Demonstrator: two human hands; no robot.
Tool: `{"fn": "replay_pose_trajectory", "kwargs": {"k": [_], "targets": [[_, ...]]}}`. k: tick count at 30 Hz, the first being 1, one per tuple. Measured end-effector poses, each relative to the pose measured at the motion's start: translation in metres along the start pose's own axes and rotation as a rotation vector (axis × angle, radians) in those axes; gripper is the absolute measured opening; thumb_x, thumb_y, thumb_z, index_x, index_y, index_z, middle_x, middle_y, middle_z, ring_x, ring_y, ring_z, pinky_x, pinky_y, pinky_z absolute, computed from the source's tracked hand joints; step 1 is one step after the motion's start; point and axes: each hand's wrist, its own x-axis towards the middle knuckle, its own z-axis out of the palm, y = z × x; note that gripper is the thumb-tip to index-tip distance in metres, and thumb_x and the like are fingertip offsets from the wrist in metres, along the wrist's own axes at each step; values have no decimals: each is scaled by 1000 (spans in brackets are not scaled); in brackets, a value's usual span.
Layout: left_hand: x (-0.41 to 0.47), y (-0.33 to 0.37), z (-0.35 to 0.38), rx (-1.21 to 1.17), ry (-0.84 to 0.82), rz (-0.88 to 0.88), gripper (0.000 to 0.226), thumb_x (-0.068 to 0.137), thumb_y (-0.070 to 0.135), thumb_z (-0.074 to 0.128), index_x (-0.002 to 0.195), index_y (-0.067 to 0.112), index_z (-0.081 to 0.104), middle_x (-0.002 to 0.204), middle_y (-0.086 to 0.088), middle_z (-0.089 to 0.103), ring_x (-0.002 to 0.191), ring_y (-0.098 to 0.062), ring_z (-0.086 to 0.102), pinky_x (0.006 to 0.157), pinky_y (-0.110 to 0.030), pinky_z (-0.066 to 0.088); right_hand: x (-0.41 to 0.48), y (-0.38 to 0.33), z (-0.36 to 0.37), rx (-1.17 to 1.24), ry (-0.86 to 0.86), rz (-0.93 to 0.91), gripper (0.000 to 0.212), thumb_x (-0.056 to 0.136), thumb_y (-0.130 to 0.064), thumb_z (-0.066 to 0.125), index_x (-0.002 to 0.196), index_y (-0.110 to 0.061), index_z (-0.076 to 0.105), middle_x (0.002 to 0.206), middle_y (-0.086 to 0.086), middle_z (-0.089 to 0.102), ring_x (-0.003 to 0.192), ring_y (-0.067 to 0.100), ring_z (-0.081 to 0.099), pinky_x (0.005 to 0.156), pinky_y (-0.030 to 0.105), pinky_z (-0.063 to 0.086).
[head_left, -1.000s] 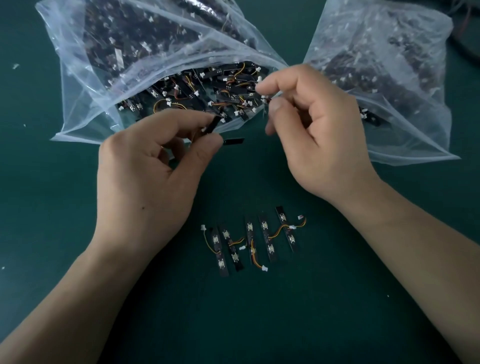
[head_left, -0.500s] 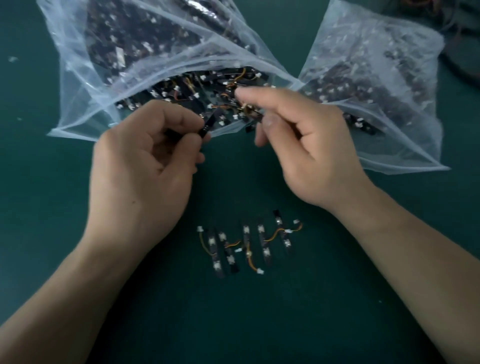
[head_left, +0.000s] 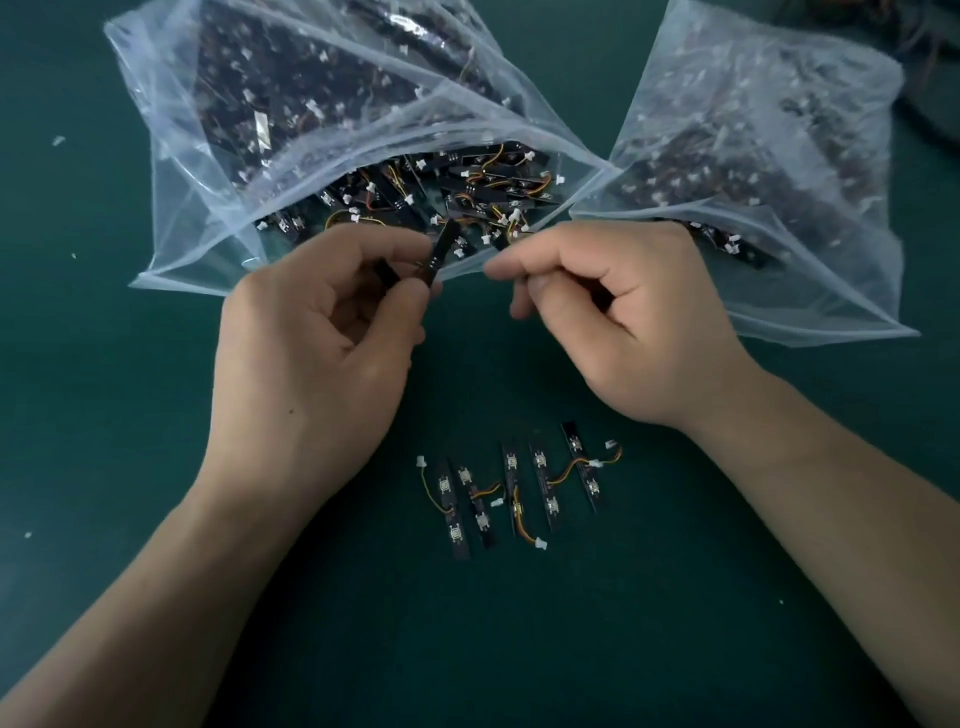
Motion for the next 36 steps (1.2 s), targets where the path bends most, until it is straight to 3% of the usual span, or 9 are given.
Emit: {"fn": "replay_pose_trajectory", "kwargs": {"k": [3, 8, 12, 15, 19, 23, 27, 31, 36], "targets": [[-1, 3, 1, 7, -6, 7, 30, 101, 17, 59, 115, 39, 73, 93, 15, 78, 77, -6, 75, 68, -19, 59, -1, 1, 1, 10, -12, -22, 32, 99, 0, 60, 124, -14, 73, 81, -7, 72, 63, 19, 66, 59, 35, 50], [-1, 8, -1, 67, -40, 48, 29, 102, 20, 60, 117, 41, 74, 91, 27, 74, 85, 0, 73, 75, -14, 54, 0, 3, 0, 26, -18, -27, 51, 98, -2, 57, 147, -19, 56, 76, -2, 66, 59, 22, 57, 57, 34, 46], [-3, 11, -1, 172, -61, 121, 24, 96, 10, 74, 109, 29, 80, 99, 28, 72, 84, 3, 68, 73, -4, 44, -1, 4, 0, 2, -62, 14, 37, 97, -4, 59, 130, -21, 67, 78, -6, 69, 56, 24, 59, 55, 41, 45], [-2, 8, -1, 179, -73, 146, 24, 92, 6, 78, 106, 26, 81, 103, 20, 72, 91, -2, 69, 79, -9, 49, -1, 3, 0, -18, -68, 22, 22, 95, -6, 62, 115, -16, 64, 76, -6, 70, 59, 20, 61, 58, 41, 47], [-3, 4, -2, 112, -50, 65, 25, 87, 17, 84, 104, 34, 77, 94, 20, 73, 85, -4, 72, 75, -16, 55, -2, 2, -1, 39, -71, 46, 19, 95, -15, 66, 102, -27, 52, 78, -11, 69, 58, 23, 62, 57, 43, 48], [-3, 3, -2, 114, -46, 48, 15, 85, 27, 81, 96, 33, 73, 91, 21, 73, 82, -8, 73, 71, -24, 58, -1, 1, 0, 42, -75, 6, 22, 95, -13, 67, 99, -26, 50, 78, -10, 68, 62, 18, 61, 57, 35, 46], [-2, 6, -3, 164, -87, 104, 20, 84, 16, 87, 89, 32, 76, 85, 21, 70, 81, -5, 69, 70, -9, 48, -2, 3, -1, 34, -102, 10, 14, 96, -11, 65, 101, -20, 56, 79, -5, 69, 63, 20, 64, 58, 43, 48], [-2, 8, -3, 162, -166, 172, 24, 84, 6, 84, 101, 24, 82, 103, 21, 75, 96, 4, 70, 85, -10, 51, -2, 4, -1, 32, -121, 37, 11, 97, -14, 64, 107, -19, 64, 79, -4, 70, 61, 27, 64, 56, 45, 49], [-4, 12, -3, 118, -196, 140, 24, 90, 23, 76, 111, 34, 80, 91, 26, 76, 82, -3, 73, 73, -16, 53, 1, 3, -2, -45, -145, 25, 10, 98, -26, 66, 105, -24, 72, 79, -20, 66, 62, 12, 62, 55, 35, 46]]}}
